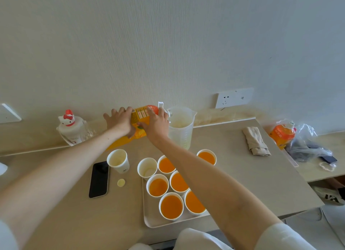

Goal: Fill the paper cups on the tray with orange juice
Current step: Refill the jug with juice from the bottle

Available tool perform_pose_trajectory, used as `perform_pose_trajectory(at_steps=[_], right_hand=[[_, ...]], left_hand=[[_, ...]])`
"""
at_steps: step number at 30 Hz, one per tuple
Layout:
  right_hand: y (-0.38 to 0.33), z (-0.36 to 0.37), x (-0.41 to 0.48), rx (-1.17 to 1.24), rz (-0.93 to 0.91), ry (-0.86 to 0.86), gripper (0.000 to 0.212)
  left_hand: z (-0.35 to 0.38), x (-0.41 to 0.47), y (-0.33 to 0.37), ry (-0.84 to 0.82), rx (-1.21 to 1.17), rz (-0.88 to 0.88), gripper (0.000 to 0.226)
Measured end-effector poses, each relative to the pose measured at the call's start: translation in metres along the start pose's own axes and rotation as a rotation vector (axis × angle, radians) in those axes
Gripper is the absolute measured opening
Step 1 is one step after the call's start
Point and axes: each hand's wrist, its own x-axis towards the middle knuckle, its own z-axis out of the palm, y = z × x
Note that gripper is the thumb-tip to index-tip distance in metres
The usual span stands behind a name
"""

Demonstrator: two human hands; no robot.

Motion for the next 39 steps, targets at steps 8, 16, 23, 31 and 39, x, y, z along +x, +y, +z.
perform_pose_trajectory(at_steps=[8, 16, 23, 31, 39], right_hand=[[0.001, -0.002, 0.001, 0.043, 0.006, 0.011, 0.073], [0.002, 0.001, 0.004, 0.108, 0.022, 0.028, 0.074], [0.001, 0.002, 0.005, 0.109, 0.033, 0.041, 0.073], [0.001, 0.004, 0.007, 0.103, 0.036, 0.053, 0.074], [0.001, 0.006, 0.008, 0.097, 0.039, 0.063, 0.074]], left_hand=[[-0.006, 0.000, 0.002, 0.042, 0.040, 0.030, 0.084], [-0.011, 0.003, 0.003, 0.075, 0.081, 0.043, 0.087], [-0.013, 0.004, 0.004, 0.082, 0.114, 0.044, 0.086], [-0.014, 0.007, 0.004, 0.090, 0.118, 0.049, 0.087], [-0.014, 0.007, 0.004, 0.090, 0.120, 0.052, 0.087]])
